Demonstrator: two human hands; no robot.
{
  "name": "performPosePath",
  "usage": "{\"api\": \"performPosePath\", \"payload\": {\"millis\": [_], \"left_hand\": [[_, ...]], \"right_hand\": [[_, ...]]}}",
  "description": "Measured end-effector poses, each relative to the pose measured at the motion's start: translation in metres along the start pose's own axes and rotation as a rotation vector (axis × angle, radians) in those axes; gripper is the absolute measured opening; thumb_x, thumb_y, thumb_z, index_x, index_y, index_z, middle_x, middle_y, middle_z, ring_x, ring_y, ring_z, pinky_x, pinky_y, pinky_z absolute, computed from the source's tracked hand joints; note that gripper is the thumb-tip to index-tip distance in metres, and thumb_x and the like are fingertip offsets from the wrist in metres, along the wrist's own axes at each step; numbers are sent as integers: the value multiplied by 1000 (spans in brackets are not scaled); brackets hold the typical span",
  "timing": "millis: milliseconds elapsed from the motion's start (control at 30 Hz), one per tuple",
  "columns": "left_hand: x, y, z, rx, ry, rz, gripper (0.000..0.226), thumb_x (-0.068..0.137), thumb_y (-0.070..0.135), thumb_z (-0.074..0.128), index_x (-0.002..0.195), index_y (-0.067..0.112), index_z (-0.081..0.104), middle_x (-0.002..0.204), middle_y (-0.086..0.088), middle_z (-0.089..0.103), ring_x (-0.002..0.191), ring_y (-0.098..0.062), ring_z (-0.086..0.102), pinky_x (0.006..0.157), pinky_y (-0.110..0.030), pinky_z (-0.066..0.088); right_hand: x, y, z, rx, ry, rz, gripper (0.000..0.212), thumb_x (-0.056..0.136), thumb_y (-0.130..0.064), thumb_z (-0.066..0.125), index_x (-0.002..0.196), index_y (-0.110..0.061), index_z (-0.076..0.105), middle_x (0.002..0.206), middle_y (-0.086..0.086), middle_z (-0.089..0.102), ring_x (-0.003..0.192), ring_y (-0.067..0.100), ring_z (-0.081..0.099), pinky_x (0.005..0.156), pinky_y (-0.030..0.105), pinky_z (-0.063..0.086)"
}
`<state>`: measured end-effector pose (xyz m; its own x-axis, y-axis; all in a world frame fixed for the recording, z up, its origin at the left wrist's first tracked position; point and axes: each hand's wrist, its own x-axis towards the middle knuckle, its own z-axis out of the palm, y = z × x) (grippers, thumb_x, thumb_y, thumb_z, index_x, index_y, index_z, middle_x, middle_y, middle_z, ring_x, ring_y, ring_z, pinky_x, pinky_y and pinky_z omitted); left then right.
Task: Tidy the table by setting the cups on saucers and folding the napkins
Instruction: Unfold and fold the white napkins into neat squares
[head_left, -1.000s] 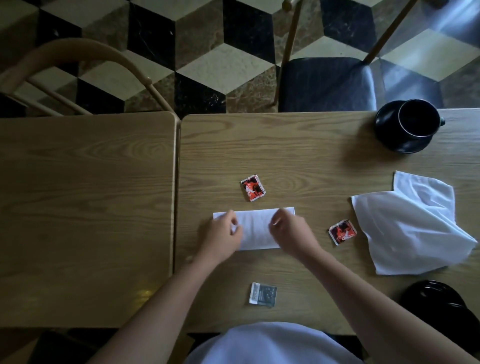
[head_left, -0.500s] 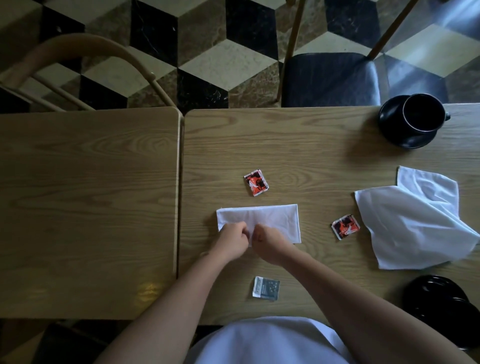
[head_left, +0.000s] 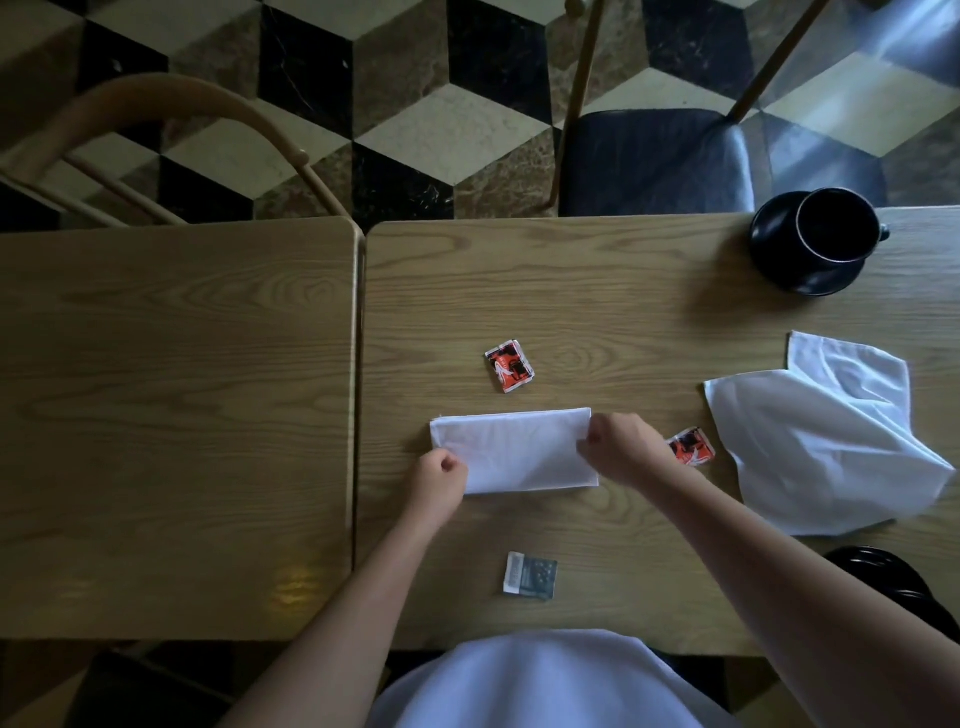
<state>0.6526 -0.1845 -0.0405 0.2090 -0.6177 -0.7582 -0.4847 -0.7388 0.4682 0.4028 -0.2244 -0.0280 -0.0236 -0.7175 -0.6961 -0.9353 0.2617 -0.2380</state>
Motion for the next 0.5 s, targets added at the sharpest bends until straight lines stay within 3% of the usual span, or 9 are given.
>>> {"api": "performPosePath", "payload": {"millis": [67,133,200,267,300,367,433,500], "left_hand": [[-4,-1,-2,-162,20,-87,13,89,10,50,77,12,55,67,-11,57,62,-22,53,57,-30,40],[-11,2,2,-332,71,-191,6,91,14,50,85,12,52,68,-9,59,56,-20,54,50,-26,41],[-22,8,15,-548,57,-347,4,92,13,52,89,10,52,63,-7,59,50,-20,54,43,-24,40],[-36,18,32,-823,-112,-570,15,94,16,52,81,8,56,53,-8,60,44,-20,57,40,-24,45],[-43,22,40,-935,-204,-656,19,94,16,53,78,7,57,54,-11,62,48,-22,61,41,-26,49],[-49,28,55,-1072,-295,-738,18,93,15,56,78,5,55,78,-19,64,72,-29,64,54,-33,55],[-50,32,65,-1144,-284,-744,14,93,11,56,82,2,53,97,-20,60,93,-29,61,68,-32,53],[-53,34,70,-1180,-223,-720,12,91,9,60,85,2,54,96,-15,58,94,-22,59,67,-25,50]], "right_hand": [[4,-9,-7,27,169,-58,10,81,-29,56,80,-19,58,84,5,64,86,31,62,60,30,38],[10,-19,-9,25,270,-173,16,84,-28,63,97,-18,59,102,5,63,100,29,56,70,34,44],[15,-28,-10,-60,225,-256,31,86,-32,66,112,-18,57,116,4,62,111,29,52,83,38,47],[18,-36,-9,-144,148,-247,38,87,-38,66,117,-19,55,122,3,61,117,30,51,90,41,44],[19,-38,-7,-175,122,-227,40,87,-41,66,117,-18,54,123,3,61,118,29,51,92,42,42],[20,-40,-5,-214,77,-183,41,85,-45,65,114,-17,55,120,4,63,117,30,54,94,44,39],[18,-44,-7,-215,22,-150,34,85,-43,61,107,-17,61,115,7,66,114,30,57,90,42,35],[12,-47,-11,-215,-17,-165,26,86,-39,59,103,-21,68,116,7,64,115,30,56,88,40,35]]}}
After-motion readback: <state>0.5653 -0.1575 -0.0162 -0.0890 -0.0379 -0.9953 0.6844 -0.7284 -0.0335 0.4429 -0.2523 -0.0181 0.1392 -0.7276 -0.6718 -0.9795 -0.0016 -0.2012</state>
